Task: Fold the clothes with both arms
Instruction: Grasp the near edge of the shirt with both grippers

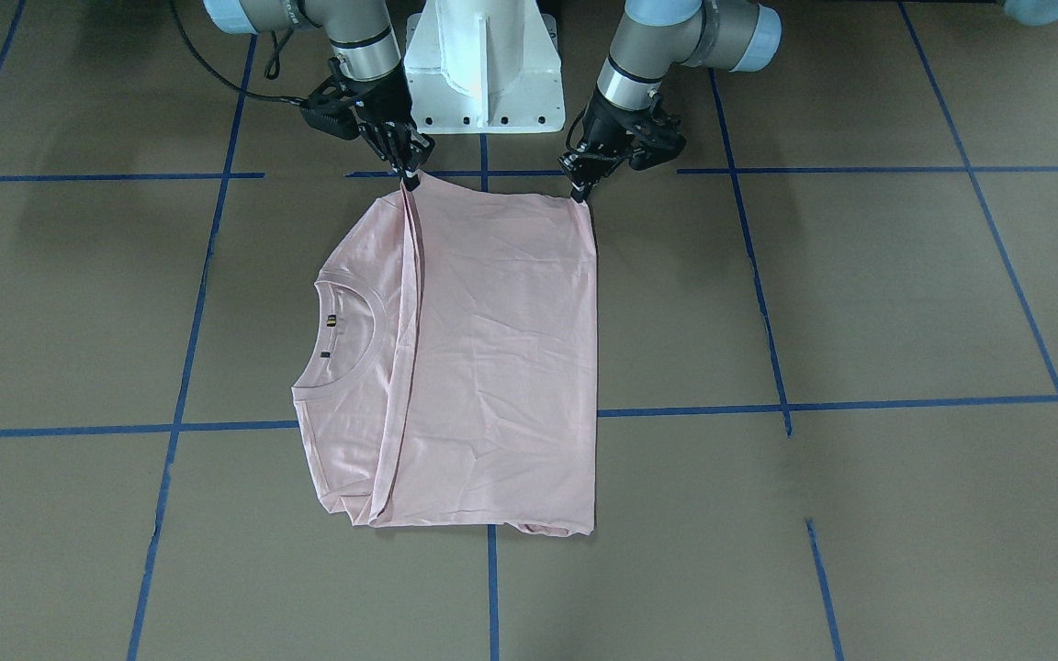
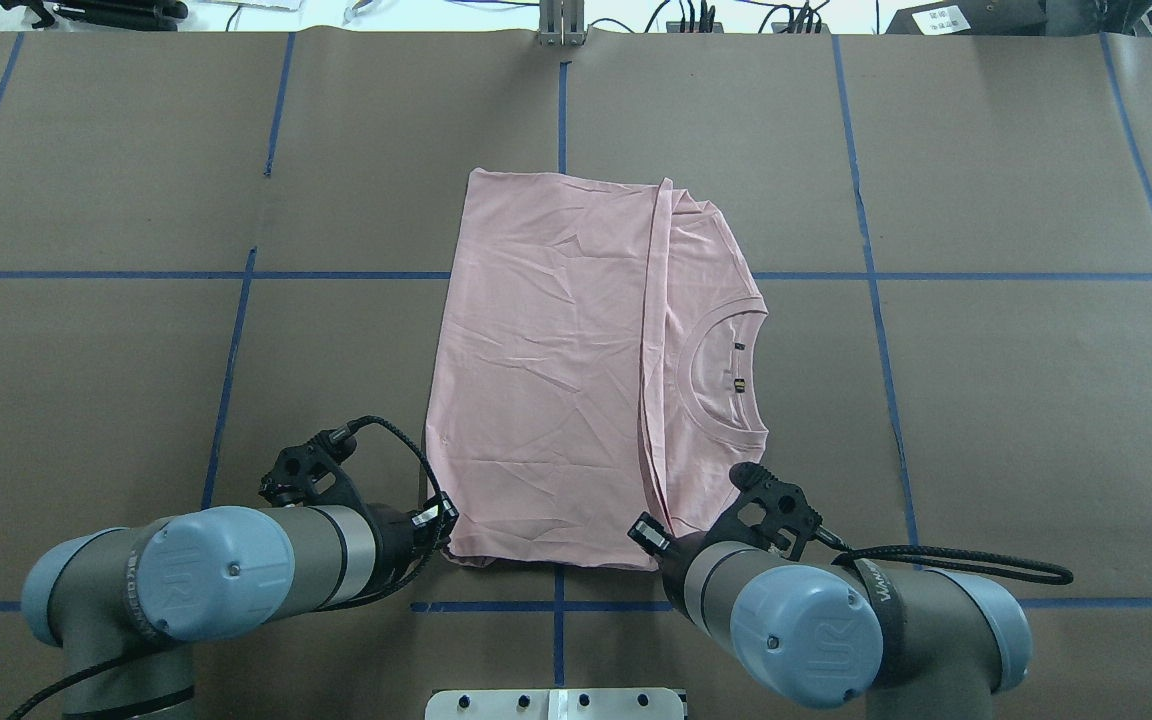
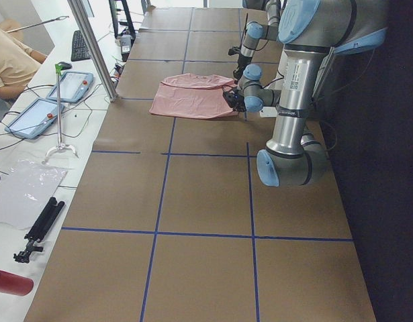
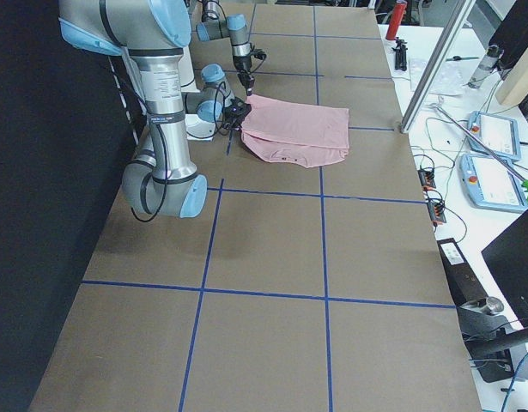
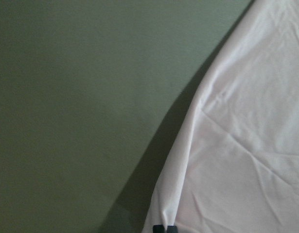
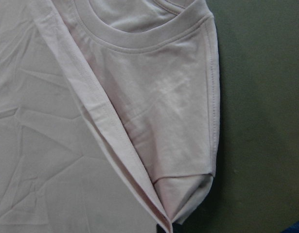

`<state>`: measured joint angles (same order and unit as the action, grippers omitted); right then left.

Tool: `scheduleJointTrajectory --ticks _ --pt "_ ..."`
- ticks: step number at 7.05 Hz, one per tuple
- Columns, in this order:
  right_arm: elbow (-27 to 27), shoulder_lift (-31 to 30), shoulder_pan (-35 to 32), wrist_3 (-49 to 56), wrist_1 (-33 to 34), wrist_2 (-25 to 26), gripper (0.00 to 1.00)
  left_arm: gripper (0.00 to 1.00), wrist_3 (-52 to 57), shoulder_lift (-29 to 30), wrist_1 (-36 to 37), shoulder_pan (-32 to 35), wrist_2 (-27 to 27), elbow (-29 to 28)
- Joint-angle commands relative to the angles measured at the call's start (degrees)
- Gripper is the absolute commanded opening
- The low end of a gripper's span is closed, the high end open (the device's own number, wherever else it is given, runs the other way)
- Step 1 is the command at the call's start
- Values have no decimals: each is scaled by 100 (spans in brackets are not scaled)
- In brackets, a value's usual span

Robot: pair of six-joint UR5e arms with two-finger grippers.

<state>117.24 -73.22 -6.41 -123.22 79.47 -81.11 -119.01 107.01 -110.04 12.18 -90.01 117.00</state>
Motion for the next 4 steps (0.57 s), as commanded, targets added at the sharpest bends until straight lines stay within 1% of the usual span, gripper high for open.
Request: scheduleJointTrajectory --ticks 1,2,3,4 --pt "1181 -805 272 -9 7 -1 0 0 -997 74 1339 -538 18 1372" --pt "1361 -739 72 34 8 -1 0 0 -1062 310 1493 -506 19 1517" --pt "1250 -651 -374 78 8 -210 0 0 -1002 347 1495 -236 19 1292" --pt "692 -67 -1135 226 16 -952 0 0 -958 608 1469 254 27 942"
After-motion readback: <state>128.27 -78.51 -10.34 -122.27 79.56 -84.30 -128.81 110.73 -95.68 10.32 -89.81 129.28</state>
